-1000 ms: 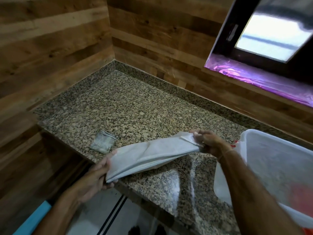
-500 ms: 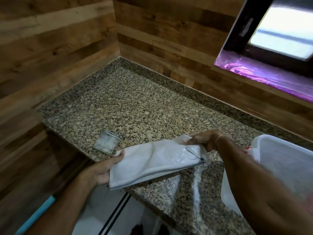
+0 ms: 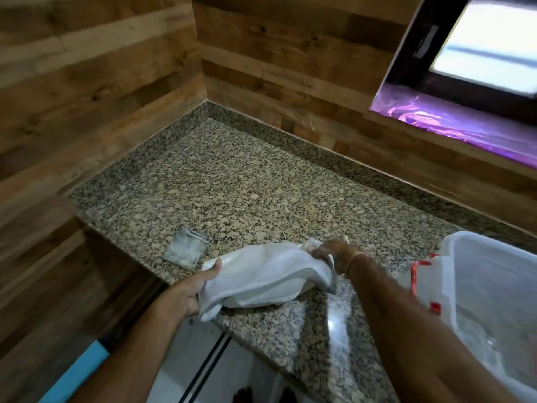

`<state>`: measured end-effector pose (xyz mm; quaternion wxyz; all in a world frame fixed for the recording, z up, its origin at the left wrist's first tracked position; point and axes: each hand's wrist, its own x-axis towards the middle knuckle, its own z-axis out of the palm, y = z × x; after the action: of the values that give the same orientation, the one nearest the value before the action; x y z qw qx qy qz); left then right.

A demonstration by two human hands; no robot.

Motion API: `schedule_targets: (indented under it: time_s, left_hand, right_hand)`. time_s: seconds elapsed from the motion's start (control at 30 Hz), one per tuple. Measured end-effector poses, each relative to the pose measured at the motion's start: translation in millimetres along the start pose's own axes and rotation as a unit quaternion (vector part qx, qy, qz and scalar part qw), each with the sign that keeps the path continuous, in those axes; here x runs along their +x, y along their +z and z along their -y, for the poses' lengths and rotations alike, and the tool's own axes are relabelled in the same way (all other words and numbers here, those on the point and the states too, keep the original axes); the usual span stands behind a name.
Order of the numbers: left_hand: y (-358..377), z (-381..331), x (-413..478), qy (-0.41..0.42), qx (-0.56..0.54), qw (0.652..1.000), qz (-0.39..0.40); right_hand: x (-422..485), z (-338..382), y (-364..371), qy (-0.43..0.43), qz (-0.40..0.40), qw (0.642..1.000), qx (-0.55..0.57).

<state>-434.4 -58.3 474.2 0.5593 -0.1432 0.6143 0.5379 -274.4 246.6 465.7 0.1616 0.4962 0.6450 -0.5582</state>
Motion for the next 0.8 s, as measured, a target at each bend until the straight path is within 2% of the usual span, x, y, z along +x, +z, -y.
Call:
schedule_targets:
  time_s: [0.17,0.27,0.4,0.5,0.6,0.67,0.8]
  left_hand:
    - [-1.0,-15.6,-12.8,0.045,0.015,0.999,-0.017]
    - [13.8,-47.5,-37.2,0.088,0.03,0.996,-0.002]
    - [56.4,-100.4,-86.3,0.154,0.034,0.985,0.071]
    - [108.3,-121.4,-127.6,0.201,0.03,0.969,0.139]
    - [173.1,-121.0,-163.7,0.243,0.032,0.949,0.196]
    - [215.0,-114.5,-175.7,0.257,0.027,0.939,0.226]
    - [294.6,-80.7,-178.6,0.276,0.024,0.927,0.254]
  right_hand:
    - [23.2,7.2,-26.9,-0.02,-0.007,1.0,-0.018]
    - [-16.4,44.6,-54.5,-0.055,-0.039,0.997,-0.021]
    - [-130.3,88.1,-99.2,-0.116,-0.09,0.988,0.038]
    - [-207.0,96.7,-144.1,-0.155,-0.149,0.976,0.042]
    - [-257.2,79.5,-203.3,-0.16,-0.233,0.959,0.013]
    - [-285.5,59.6,-238.0,-0.149,-0.247,0.957,0.022]
    - [-318.6,-6.6,-286.8,-0.168,-0.257,0.941,0.144]
